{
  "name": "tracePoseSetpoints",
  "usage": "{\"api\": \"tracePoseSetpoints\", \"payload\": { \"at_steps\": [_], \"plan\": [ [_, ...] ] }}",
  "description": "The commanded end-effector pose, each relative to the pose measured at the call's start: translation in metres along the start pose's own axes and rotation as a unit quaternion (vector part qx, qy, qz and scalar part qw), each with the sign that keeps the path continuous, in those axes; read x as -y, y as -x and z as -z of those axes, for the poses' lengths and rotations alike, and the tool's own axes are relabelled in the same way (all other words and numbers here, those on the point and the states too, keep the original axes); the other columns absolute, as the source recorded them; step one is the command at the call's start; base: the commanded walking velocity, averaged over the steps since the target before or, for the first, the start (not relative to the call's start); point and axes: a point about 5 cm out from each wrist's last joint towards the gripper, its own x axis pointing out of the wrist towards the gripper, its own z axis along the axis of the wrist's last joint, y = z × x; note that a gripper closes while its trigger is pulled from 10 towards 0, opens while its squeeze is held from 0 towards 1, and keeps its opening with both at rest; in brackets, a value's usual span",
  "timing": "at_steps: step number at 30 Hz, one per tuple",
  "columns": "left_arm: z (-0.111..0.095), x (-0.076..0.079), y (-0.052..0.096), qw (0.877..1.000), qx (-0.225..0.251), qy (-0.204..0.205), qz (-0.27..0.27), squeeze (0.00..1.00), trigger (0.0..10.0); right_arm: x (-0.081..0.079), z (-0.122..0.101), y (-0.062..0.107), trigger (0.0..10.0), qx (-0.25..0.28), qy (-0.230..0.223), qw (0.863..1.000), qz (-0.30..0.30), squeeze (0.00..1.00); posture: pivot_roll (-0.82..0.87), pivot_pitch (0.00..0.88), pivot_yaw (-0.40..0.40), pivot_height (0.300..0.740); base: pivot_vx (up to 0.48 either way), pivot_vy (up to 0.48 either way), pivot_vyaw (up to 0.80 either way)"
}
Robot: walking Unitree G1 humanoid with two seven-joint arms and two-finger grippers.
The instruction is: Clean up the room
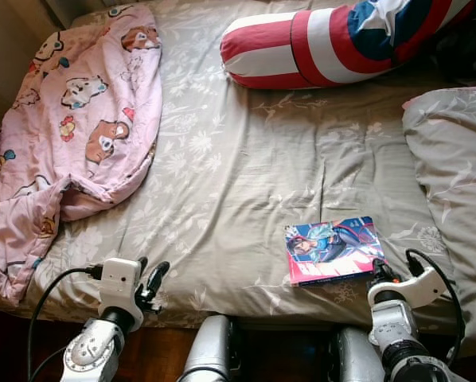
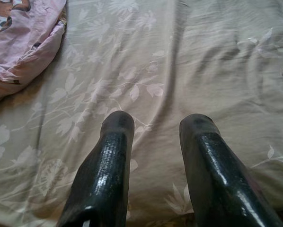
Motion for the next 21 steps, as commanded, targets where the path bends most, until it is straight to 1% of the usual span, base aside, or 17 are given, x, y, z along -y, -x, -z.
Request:
{"api": "tracePoseSetpoints", "payload": {
  "at_steps": [1,11,12,13,14,15,16,17,18,21],
  "plan": [
    [0.0055,-0.0041,0.0067,1.000,-0.019,-0.006,-0.008,0.00,10.0,0.0177,0.0151,0.0089,10.0,-0.025,0.003,0.999,0.035,0.00,0.21,0.318,0.206,0.645,0.000,0.000,0.00],
    [0.0065,-0.0034,0.0066,1.000,-0.022,-0.006,-0.005,0.00,10.0,0.0225,0.0210,0.0122,10.0,-0.033,0.000,0.998,0.049,0.00,0.21,0.320,0.211,0.645,0.000,0.000,0.00],
    [0.0065,-0.0035,0.0065,1.000,-0.022,-0.006,-0.005,0.00,10.0,0.0224,0.0212,0.0122,10.0,-0.033,0.000,0.998,0.048,0.84,0.21,0.321,0.211,0.645,0.000,0.000,0.00],
    [0.0065,-0.0035,0.0065,1.000,-0.022,-0.006,-0.005,0.00,10.0,0.0224,0.0212,0.0122,10.0,-0.033,0.000,0.998,0.048,0.84,0.21,0.321,0.211,0.645,0.000,0.000,0.00],
    [0.0065,-0.0035,0.0065,1.000,-0.022,-0.007,-0.005,0.00,10.0,0.0225,0.0213,0.0123,10.0,-0.034,0.002,0.998,0.048,1.00,0.21,0.321,0.210,0.645,0.000,0.000,0.00],
    [0.0065,-0.0035,0.0062,1.000,-0.022,-0.007,-0.005,0.00,10.0,0.0230,0.0211,0.0123,10.0,-0.034,0.004,0.998,0.051,0.90,0.21,0.321,0.210,0.645,0.000,0.000,0.00],
    [0.0065,-0.0033,0.0060,1.000,-0.022,-0.007,-0.004,0.00,10.0,0.0235,0.0209,0.0123,10.0,-0.034,0.005,0.998,0.055,0.45,0.21,0.321,0.210,0.645,0.000,0.000,0.00],
    [0.0065,-0.0033,0.0060,1.000,-0.022,-0.007,-0.004,0.00,10.0,0.0235,0.0209,0.0123,10.0,-0.034,0.005,0.998,0.055,0.45,0.21,0.321,0.210,0.645,0.000,0.000,0.00],
    [0.0066,-0.0030,0.0057,1.000,-0.023,-0.007,-0.004,0.00,10.0,0.0242,0.0205,0.0123,10.0,-0.035,0.006,0.998,0.058,0.00,0.21,0.321,0.209,0.645,0.000,0.000,0.00],
    [0.0067,-0.0022,0.0049,1.000,-0.022,-0.006,-0.005,0.00,10.0,0.0246,0.0191,0.0120,10.0,-0.032,0.006,0.998,0.060,0.00,0.21,0.320,0.207,0.645,0.000,0.000,0.00]
  ]
}}
